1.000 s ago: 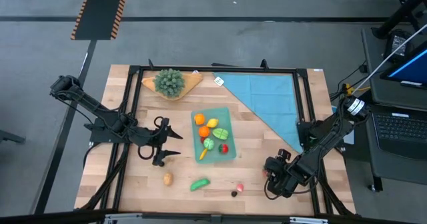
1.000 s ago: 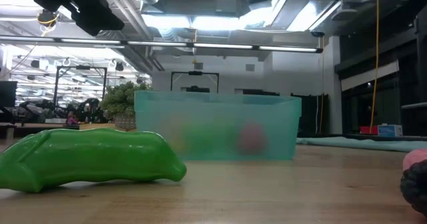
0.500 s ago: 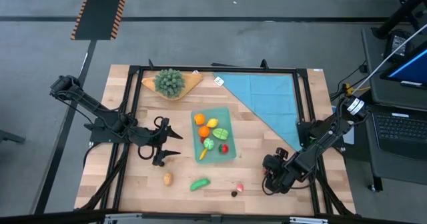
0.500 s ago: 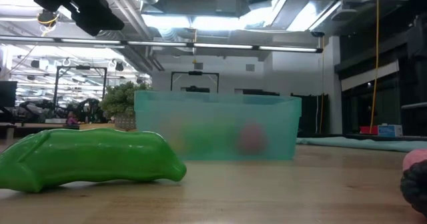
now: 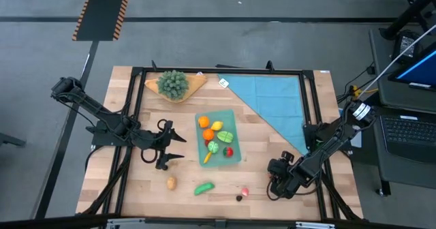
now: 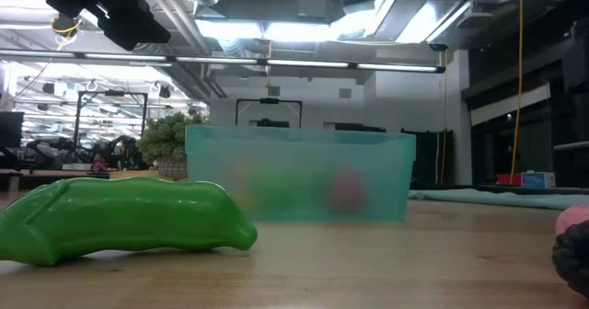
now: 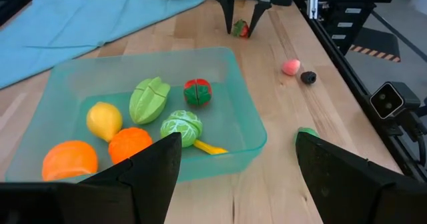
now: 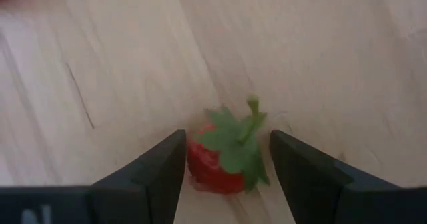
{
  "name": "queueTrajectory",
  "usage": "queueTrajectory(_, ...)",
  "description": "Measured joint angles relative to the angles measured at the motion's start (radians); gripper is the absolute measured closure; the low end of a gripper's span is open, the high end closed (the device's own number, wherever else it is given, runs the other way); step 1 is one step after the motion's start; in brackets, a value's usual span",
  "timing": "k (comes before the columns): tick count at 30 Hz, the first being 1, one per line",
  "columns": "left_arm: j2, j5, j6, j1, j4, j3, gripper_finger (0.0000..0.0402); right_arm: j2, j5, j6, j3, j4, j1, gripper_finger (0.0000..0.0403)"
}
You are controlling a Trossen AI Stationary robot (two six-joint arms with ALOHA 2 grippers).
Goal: Pick and placing Produce into tupperware
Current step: Put the small strawberry into the bin
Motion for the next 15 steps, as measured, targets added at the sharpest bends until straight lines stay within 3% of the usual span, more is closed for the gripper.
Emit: queueTrajectory(15, 0.0, 0.0, 0.0, 0.0, 0.0, 0.0, 0.0115, 0.019, -0.006, -0.02, 0.03, -0.031, -0.003, 0.0182)
